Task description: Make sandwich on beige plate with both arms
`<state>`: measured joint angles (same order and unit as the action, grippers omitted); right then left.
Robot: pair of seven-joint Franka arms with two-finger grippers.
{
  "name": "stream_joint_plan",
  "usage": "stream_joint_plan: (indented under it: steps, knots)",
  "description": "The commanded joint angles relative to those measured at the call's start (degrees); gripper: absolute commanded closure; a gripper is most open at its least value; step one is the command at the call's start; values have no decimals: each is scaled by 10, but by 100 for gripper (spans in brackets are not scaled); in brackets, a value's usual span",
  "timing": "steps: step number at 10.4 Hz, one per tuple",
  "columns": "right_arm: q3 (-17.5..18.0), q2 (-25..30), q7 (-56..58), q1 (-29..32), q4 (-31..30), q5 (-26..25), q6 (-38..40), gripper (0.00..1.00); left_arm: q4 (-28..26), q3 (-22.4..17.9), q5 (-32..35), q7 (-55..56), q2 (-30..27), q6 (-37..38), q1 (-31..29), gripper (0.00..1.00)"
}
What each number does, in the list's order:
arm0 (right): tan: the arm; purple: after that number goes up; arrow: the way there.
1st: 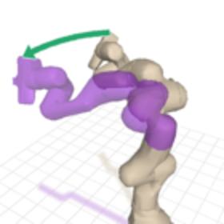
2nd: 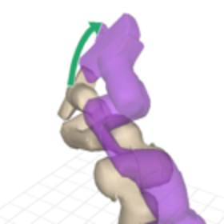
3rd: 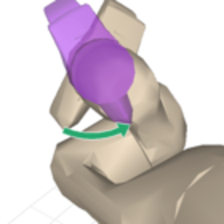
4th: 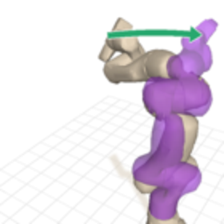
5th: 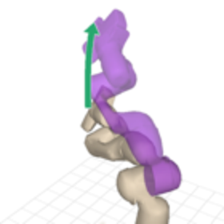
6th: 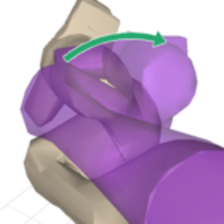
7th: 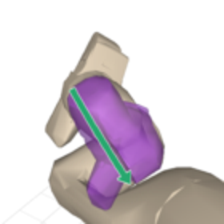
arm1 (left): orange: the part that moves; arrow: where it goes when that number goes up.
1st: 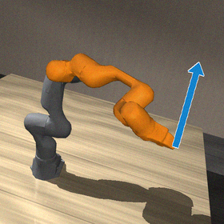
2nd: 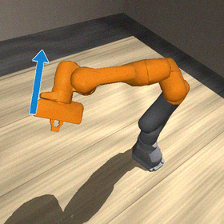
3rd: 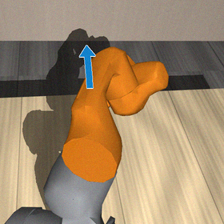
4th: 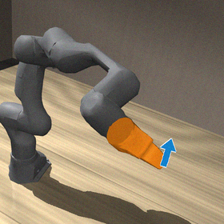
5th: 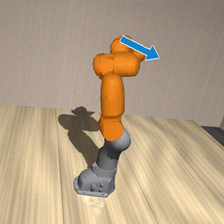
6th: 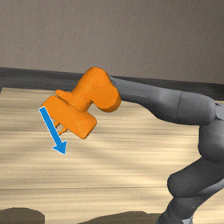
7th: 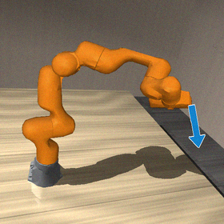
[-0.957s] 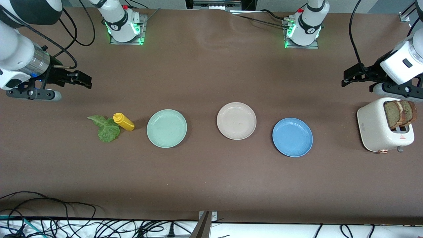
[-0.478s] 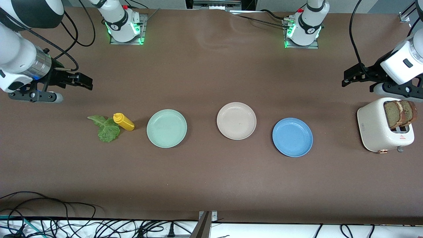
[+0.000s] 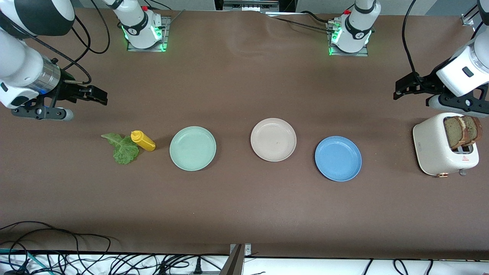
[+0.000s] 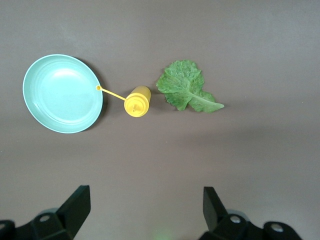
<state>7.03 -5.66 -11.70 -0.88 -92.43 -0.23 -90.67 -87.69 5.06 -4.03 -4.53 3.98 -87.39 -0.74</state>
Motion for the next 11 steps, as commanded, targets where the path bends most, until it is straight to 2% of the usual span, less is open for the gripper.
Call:
stream_joint_plan:
  steps: [1,4,11]
  knots:
    - [-1,6,5,3,-7,12,-7,0,8,1,17,-2,-4,7,1,0]
    - [-1,8,4,2,-6,39,-7,0,8,0,16,-2,-2,6,1,0]
    - [-4,10,7,3,-5,40,-4,0,8,0,15,-2,-3,5,0,0]
